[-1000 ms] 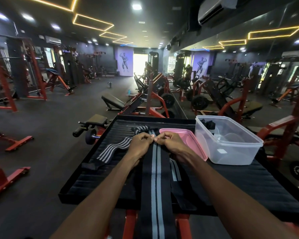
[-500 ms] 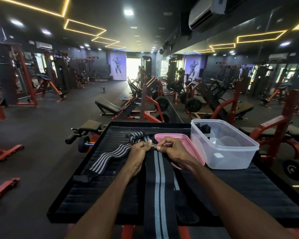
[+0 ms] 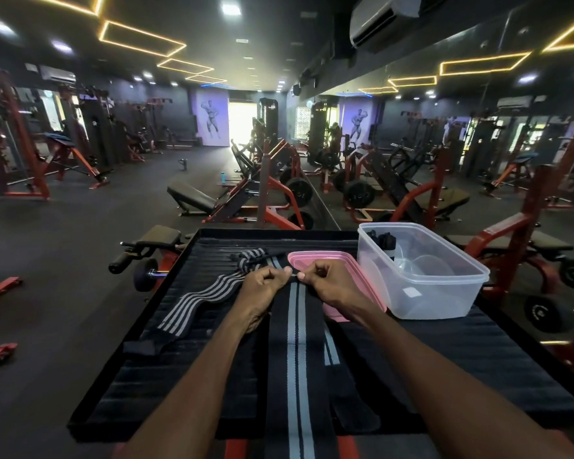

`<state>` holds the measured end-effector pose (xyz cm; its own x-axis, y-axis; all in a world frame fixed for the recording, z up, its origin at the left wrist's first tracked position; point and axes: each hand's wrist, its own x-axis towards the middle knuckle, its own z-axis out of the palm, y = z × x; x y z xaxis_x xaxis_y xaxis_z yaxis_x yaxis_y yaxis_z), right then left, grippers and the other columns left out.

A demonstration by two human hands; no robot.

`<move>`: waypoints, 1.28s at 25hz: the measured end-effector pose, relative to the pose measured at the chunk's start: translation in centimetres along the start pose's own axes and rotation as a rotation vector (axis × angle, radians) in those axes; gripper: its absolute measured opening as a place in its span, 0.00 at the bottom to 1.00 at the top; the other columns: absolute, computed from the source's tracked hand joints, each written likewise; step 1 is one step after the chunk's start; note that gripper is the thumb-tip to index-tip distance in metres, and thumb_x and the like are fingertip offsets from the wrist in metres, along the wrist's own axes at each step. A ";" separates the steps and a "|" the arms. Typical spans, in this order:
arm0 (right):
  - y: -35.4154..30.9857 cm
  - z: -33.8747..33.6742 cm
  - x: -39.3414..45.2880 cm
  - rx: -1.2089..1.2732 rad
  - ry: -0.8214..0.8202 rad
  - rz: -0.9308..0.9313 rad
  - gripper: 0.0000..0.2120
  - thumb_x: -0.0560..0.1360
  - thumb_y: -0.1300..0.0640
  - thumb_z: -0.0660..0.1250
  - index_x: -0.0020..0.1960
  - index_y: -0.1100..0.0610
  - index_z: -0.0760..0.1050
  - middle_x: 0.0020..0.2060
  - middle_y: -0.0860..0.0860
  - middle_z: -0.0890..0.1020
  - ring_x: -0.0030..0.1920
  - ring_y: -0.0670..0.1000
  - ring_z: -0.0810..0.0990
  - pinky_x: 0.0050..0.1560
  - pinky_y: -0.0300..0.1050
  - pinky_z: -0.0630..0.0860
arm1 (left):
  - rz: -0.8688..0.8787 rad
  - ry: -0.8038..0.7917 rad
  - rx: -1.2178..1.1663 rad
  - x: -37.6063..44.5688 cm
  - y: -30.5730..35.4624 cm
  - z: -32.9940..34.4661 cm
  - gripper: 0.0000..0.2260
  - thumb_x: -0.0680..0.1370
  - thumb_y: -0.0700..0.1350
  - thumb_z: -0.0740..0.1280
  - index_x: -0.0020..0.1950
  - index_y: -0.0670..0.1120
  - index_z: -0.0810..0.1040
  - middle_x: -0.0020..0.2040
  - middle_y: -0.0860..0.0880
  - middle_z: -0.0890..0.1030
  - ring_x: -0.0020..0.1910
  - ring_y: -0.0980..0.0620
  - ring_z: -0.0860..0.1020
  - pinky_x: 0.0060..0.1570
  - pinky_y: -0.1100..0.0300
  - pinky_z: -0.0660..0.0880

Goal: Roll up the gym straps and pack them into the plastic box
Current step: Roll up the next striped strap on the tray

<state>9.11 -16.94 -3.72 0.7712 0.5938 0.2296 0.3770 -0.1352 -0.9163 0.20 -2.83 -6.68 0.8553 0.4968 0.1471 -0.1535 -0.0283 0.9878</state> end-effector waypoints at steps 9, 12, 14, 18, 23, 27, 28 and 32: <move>-1.1 0.6 -0.2 0.305 -0.168 0.235 0.06 0.77 0.64 0.69 0.52 0.64 0.83 0.42 0.58 0.84 0.38 0.50 0.81 0.32 0.40 0.75 | 0.117 0.129 0.117 0.2 0.1 -0.8 0.07 0.77 0.37 0.70 0.40 0.44 0.79 0.38 0.53 0.83 0.34 0.67 0.80 0.38 0.74 0.73; -0.5 0.9 0.0 0.262 -0.081 0.177 0.06 0.75 0.67 0.71 0.49 0.60 0.86 0.46 0.60 0.86 0.45 0.55 0.83 0.47 0.47 0.82 | 0.093 0.116 0.054 0.2 0.1 -0.7 0.08 0.76 0.36 0.70 0.38 0.43 0.78 0.35 0.53 0.84 0.34 0.63 0.81 0.39 0.69 0.75; -0.3 1.3 0.1 0.234 -0.037 0.122 0.11 0.73 0.69 0.72 0.44 0.55 0.87 0.46 0.59 0.87 0.50 0.59 0.85 0.59 0.56 0.81 | 0.071 0.102 -0.022 0.1 0.2 -0.6 0.07 0.76 0.36 0.70 0.38 0.41 0.79 0.34 0.51 0.83 0.35 0.59 0.81 0.41 0.65 0.76; -0.3 1.3 0.0 0.246 -0.046 0.085 0.14 0.71 0.73 0.71 0.43 0.55 0.87 0.46 0.57 0.87 0.54 0.60 0.85 0.61 0.55 0.79 | 0.110 0.065 0.022 0.1 -0.1 -0.5 0.04 0.76 0.39 0.72 0.42 0.39 0.80 0.40 0.48 0.83 0.40 0.57 0.80 0.46 0.64 0.76; -0.7 0.9 -0.2 0.383 -0.076 0.149 0.07 0.72 0.71 0.71 0.47 0.64 0.85 0.47 0.63 0.86 0.47 0.55 0.84 0.57 0.48 0.80 | 0.080 0.067 -0.012 0.0 0.1 -0.4 0.03 0.75 0.32 0.70 0.44 0.38 0.80 0.39 0.50 0.83 0.40 0.60 0.81 0.44 0.68 0.76; -0.7 0.7 -0.7 0.207 -0.066 0.096 0.02 0.74 0.66 0.73 0.44 0.62 0.85 0.40 0.58 0.86 0.41 0.49 0.83 0.45 0.40 0.80 | 0.085 0.032 -0.017 0.0 0.1 -0.4 0.08 0.74 0.30 0.70 0.42 0.43 0.81 0.39 0.51 0.84 0.41 0.59 0.81 0.44 0.68 0.76; -0.6 0.7 -0.6 0.177 -0.035 0.074 0.02 0.74 0.66 0.73 0.44 0.62 0.85 0.40 0.57 0.86 0.41 0.49 0.83 0.46 0.40 0.80 | 0.086 0.020 -0.029 0.0 0.1 -0.4 0.07 0.74 0.31 0.70 0.43 0.42 0.82 0.41 0.49 0.84 0.43 0.58 0.81 0.46 0.67 0.77; -0.5 0.9 -0.5 0.163 0.023 0.004 0.04 0.74 0.68 0.72 0.47 0.64 0.84 0.42 0.57 0.86 0.44 0.49 0.83 0.50 0.38 0.80 | 0.079 0.008 -0.068 -0.2 0.2 -0.3 0.03 0.76 0.39 0.71 0.46 0.40 0.83 0.48 0.42 0.84 0.48 0.52 0.81 0.55 0.59 0.77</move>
<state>8.07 -16.41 -3.65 0.7847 0.5749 0.2319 0.2875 -0.0061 -0.9578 -0.12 -2.66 -6.58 0.8352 0.5022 0.2242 -0.2539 -0.0094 0.9672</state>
